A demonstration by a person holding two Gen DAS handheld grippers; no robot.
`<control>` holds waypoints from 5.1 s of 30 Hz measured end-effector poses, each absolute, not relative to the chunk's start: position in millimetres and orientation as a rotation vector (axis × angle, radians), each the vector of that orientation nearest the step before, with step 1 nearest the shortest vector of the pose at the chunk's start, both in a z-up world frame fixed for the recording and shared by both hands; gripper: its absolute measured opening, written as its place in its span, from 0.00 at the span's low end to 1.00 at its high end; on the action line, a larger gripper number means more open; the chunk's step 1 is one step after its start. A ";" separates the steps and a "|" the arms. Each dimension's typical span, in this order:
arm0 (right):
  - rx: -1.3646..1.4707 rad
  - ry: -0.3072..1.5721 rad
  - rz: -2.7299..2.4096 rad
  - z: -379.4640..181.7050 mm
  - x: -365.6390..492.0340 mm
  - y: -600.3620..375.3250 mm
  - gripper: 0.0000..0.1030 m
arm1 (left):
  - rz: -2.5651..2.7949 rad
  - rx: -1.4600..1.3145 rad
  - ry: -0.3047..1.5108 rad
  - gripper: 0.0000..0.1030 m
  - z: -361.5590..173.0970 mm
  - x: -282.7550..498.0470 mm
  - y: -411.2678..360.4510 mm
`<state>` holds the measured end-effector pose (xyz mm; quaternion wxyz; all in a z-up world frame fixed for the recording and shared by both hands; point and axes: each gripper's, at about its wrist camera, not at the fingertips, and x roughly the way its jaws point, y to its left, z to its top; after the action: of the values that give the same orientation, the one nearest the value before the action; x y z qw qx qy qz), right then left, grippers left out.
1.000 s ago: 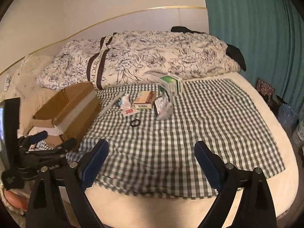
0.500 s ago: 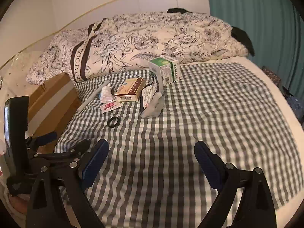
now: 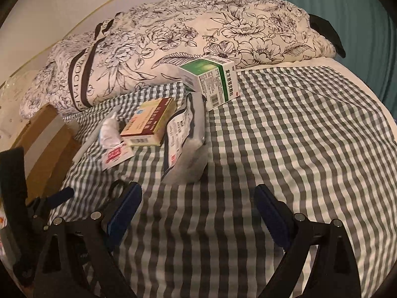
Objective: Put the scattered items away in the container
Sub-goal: 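Withdraw both open tools from the box toward the remaining items, then grasp the grey-and-white packet with the right tool, then carry the grey packet over the box and open the right tool to drop it, then move both tools back from the box toward the medicine boxes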
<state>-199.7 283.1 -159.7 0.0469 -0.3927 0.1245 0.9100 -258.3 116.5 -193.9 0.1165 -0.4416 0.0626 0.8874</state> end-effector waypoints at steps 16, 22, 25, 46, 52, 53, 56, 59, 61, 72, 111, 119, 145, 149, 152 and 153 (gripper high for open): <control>-1.256 0.431 2.768 -183.6 -263.0 292.7 0.47 | 2.626 -1.266 0.151 0.52 -210.9 -268.6 123.6; -1.305 0.488 2.783 -187.2 -259.4 295.4 0.23 | 2.555 -1.252 0.144 0.13 -201.8 -264.0 121.7; -1.320 0.473 2.795 -181.1 -252.6 293.2 0.21 | 2.545 -1.266 0.134 0.07 -198.6 -258.8 117.4; -1.281 0.405 2.837 -108.6 -134.2 252.4 0.18 | 2.590 -1.300 0.139 0.07 -115.8 -194.2 59.3; -1.210 0.365 2.892 -73.5 -101.0 226.7 0.18 | 2.618 -1.209 0.149 0.07 -76.2 -165.4 44.6; -1.201 0.358 2.900 -68.1 -96.3 223.0 0.18 | 2.621 -1.198 0.144 0.07 -71.3 -162.1 41.7; -1.163 0.336 2.925 -50.0 -79.4 210.0 0.18 | 2.631 -1.155 0.134 0.07 -54.3 -148.8 30.9; -1.136 0.315 2.948 -35.5 -65.2 197.7 0.18 | 2.639 -1.113 0.125 0.07 -37.7 -137.9 20.5; -1.112 0.305 2.968 -25.5 -56.6 189.6 0.18 | 2.650 -1.077 0.118 0.07 -25.2 -131.8 11.6; -1.045 0.201 3.084 19.6 -47.1 128.6 0.18 | 2.703 -0.999 0.061 0.07 14.9 -127.3 -52.1; -1.417 -0.084 3.223 -33.0 -232.7 -75.3 0.18 | 2.808 -1.224 -0.132 0.09 -56.4 -252.6 -211.7; -1.170 -0.115 3.229 -24.8 -238.0 -68.3 0.80 | 2.909 -1.216 -0.079 0.96 -61.0 -251.2 -204.1; -1.011 0.082 3.127 7.6 -157.0 38.5 0.81 | 2.893 -1.183 -0.090 0.97 -14.6 -191.9 -149.2; -0.973 0.100 3.117 15.4 -135.7 54.9 0.81 | 2.883 -1.155 -0.062 0.98 -5.5 -177.3 -132.6; -0.947 0.126 3.100 18.6 -122.6 70.2 0.81 | 2.871 -1.130 -0.042 0.98 0.6 -166.7 -118.3; -0.936 0.132 3.091 19.1 -117.5 76.3 0.81 | 2.866 -1.123 -0.037 0.98 1.9 -163.7 -113.9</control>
<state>-117.5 76.3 19.1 -0.0453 -0.2893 0.0407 0.9553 -163.7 -113.9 1.9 0.0316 -0.3645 -0.0120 0.9306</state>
